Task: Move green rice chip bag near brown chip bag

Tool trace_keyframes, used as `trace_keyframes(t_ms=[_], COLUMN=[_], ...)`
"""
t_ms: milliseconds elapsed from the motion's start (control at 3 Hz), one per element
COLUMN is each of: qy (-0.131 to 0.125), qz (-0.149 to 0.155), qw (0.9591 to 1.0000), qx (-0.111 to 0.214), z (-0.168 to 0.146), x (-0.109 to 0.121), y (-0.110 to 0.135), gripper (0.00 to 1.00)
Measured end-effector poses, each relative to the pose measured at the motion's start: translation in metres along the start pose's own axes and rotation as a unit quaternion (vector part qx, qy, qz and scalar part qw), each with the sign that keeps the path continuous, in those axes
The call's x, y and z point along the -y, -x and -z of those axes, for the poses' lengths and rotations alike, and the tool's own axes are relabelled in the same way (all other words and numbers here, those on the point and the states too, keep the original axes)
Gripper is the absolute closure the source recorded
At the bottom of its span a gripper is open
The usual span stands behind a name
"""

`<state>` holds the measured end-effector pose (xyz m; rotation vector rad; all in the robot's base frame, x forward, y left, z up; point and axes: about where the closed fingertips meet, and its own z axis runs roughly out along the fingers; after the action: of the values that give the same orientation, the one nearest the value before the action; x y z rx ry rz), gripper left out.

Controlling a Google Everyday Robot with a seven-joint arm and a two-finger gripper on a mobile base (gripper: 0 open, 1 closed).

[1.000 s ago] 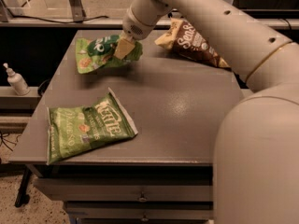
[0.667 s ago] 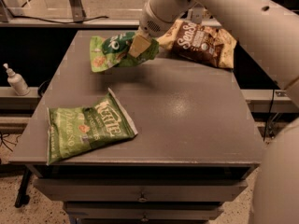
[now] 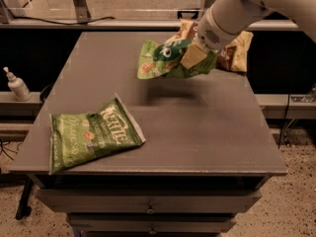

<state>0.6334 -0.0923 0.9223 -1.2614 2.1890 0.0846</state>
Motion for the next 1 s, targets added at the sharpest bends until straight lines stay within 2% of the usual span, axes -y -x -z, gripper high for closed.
trace_keyframes(t_ms=[333, 667, 1000], qy=[-0.027, -0.051, -0.077], qz=[-0.046, -0.098, -0.153], qw=[0.9981, 0.9919, 0.9816], qx=[-0.031, -0.063, -0.085], z=[0.025, 0.044, 0.060], x=[0.008, 0.012, 0.018], y=[-0.056, -0.113, -0.161], gripper=[1.00, 1.00, 1.00])
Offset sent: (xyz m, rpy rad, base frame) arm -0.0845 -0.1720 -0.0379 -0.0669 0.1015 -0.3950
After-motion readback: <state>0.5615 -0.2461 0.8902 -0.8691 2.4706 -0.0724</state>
